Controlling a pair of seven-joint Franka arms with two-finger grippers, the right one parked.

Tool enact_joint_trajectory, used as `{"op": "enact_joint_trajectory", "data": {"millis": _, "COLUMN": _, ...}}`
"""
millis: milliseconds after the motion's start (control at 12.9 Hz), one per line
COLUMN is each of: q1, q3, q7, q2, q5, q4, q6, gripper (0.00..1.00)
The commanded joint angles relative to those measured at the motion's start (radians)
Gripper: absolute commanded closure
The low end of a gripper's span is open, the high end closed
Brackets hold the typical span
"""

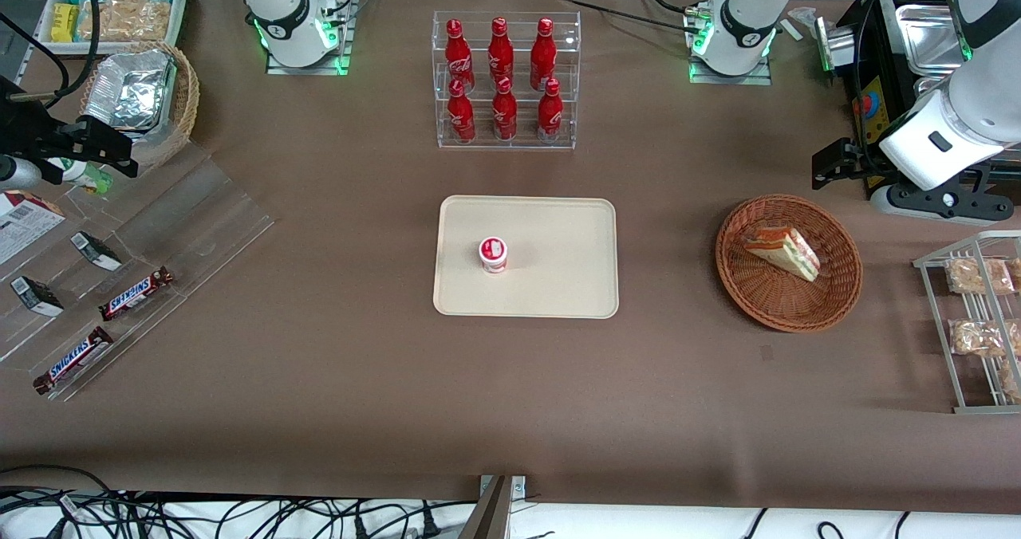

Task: Place sandwich from basket to tray
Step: 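Move the left gripper down over the wrapped sandwich in the wicker basket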

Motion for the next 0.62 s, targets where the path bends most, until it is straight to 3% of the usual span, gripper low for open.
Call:
{"op": "enact_joint_trajectory", "data": {"millis": 0, "q1": 0.008, "q3": 0.004, "q7": 0.027, "q2": -0.002, "q5": -0.010, "q4": 0.022, "q6": -0.021, "gripper": 0.00}}
{"op": "enact_joint_trajectory", "data": {"millis": 543, "q1": 0.080, "q3": 0.016, "q7": -0.026, "q2": 0.012, "q5": -0.008, "q4": -0.044, "q6": -0.001, "gripper": 0.00}}
